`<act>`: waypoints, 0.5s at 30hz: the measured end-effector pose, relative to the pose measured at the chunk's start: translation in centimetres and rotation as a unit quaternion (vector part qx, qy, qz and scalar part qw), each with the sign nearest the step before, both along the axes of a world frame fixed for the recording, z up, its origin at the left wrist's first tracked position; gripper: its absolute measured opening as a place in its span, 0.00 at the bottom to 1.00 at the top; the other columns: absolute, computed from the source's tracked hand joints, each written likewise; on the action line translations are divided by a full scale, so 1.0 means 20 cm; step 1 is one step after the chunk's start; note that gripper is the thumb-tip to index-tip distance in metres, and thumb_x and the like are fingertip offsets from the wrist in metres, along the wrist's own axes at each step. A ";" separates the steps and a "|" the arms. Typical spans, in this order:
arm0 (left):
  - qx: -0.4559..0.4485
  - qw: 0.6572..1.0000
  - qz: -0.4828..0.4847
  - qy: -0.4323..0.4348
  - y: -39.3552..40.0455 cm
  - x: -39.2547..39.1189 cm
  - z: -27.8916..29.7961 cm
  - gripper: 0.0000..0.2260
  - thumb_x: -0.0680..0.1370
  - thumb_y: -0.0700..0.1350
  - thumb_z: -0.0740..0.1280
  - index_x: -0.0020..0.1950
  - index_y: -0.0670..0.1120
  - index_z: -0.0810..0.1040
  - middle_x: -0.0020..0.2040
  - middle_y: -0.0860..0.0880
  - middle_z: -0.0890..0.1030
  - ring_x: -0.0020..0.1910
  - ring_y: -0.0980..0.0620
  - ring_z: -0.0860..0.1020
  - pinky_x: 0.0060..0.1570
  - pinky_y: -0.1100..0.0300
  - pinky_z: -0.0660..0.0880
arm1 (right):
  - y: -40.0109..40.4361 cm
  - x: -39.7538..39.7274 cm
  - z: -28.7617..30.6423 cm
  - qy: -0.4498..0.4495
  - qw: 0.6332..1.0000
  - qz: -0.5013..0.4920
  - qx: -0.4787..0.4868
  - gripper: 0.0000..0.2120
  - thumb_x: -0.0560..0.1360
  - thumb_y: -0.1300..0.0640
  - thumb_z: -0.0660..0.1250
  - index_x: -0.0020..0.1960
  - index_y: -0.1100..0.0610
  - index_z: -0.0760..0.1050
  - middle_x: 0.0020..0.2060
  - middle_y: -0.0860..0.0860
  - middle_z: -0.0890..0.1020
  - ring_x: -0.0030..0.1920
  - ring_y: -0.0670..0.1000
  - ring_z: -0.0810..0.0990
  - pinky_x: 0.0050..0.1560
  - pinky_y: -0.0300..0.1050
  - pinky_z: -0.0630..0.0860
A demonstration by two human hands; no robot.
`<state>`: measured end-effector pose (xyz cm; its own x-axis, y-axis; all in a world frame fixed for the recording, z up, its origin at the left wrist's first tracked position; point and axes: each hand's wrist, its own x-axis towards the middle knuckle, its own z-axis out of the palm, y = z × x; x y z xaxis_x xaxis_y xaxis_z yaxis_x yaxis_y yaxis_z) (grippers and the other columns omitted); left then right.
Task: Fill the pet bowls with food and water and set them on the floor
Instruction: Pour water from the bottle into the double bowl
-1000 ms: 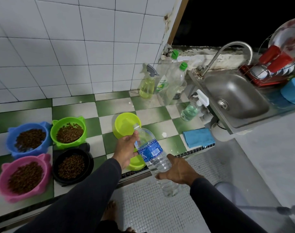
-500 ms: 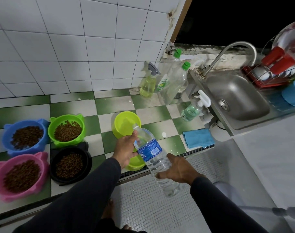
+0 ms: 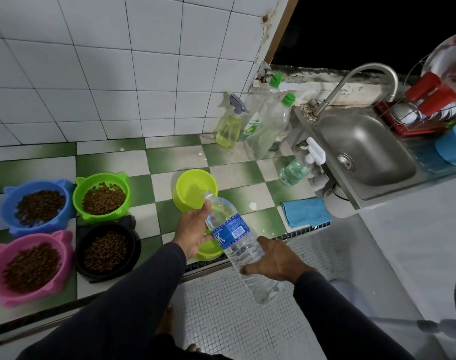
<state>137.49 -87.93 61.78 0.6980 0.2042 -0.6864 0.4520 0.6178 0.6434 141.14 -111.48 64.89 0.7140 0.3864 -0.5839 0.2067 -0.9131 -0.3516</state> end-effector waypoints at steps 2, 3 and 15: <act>0.001 1.000 -0.002 -0.001 0.00 0.00 0.00 0.17 0.81 0.58 0.67 0.58 0.45 0.81 0.55 0.45 0.86 0.54 0.46 0.85 0.42 0.51 0.83 | 0.00 0.00 0.00 0.000 1.000 0.002 0.000 0.35 0.56 0.26 0.73 0.56 0.43 0.75 0.48 0.43 0.83 0.47 0.42 0.81 0.54 0.48 0.81; 0.001 1.000 -0.003 -0.001 0.00 0.00 0.00 0.17 0.82 0.58 0.67 0.58 0.45 0.81 0.55 0.45 0.86 0.54 0.46 0.85 0.42 0.51 0.83 | 0.00 0.00 0.01 0.001 1.000 0.004 0.001 0.35 0.56 0.26 0.73 0.57 0.44 0.75 0.49 0.43 0.83 0.47 0.42 0.81 0.54 0.49 0.81; -0.004 1.000 -0.007 -0.002 -0.01 -0.02 -0.01 0.18 0.81 0.58 0.67 0.60 0.45 0.80 0.57 0.45 0.86 0.57 0.45 0.84 0.46 0.48 0.83 | 0.00 -0.01 0.04 0.008 1.000 0.004 0.008 0.35 0.56 0.27 0.73 0.57 0.45 0.75 0.49 0.45 0.83 0.48 0.45 0.82 0.55 0.51 0.81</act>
